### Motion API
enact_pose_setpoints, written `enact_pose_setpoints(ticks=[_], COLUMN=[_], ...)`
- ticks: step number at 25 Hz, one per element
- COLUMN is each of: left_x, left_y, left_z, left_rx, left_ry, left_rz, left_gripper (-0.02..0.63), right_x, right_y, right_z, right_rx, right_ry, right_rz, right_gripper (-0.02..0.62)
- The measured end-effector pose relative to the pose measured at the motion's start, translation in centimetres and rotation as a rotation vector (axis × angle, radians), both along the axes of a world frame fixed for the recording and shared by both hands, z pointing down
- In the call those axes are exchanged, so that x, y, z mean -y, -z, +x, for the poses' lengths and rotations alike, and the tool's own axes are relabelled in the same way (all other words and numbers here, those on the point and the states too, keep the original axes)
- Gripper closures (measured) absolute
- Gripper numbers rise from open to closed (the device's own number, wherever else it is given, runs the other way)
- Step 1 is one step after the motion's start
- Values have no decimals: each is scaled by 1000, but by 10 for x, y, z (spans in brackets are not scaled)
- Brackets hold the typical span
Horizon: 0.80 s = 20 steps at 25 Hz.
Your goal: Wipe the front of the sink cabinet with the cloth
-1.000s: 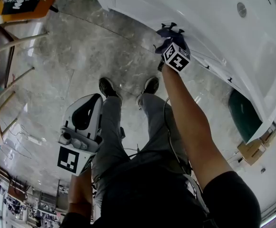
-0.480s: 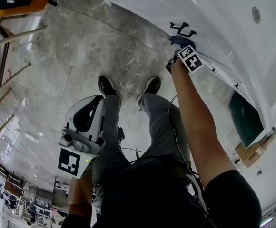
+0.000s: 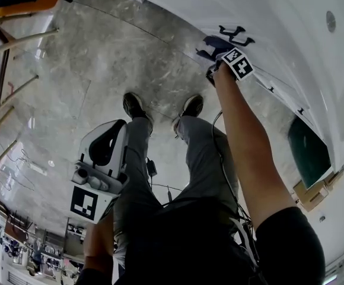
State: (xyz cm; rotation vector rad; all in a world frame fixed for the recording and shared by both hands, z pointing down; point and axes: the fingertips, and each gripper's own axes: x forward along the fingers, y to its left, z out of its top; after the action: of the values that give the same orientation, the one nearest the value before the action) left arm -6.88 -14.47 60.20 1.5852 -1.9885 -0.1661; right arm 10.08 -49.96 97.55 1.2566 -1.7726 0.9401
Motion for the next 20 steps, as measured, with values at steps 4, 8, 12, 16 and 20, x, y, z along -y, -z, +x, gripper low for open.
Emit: enact_pose_setpoints(ticks=[4, 8, 12, 16, 20], left_x=[15, 31, 30, 21, 6], left_y=[32, 80, 112, 141, 155], left_z=[3, 0, 3, 1, -2], left_rx=[-7, 42, 18, 28, 48], left_ry=[-21, -43, -62, -61, -61], left_rz=[38, 109, 86, 84, 65], left_gripper=[601, 601, 601, 601, 601], right_x=[20, 29, 32, 29, 11], right_y=[66, 151, 222, 260, 258], right_z=[60, 83, 92, 83, 31], right_rx=[-15, 58, 116, 127, 169], right_ry=[-25, -57, -120, -124, -43], right_rz=[49, 62, 108, 144, 102], right_gripper=[557, 557, 557, 558, 558])
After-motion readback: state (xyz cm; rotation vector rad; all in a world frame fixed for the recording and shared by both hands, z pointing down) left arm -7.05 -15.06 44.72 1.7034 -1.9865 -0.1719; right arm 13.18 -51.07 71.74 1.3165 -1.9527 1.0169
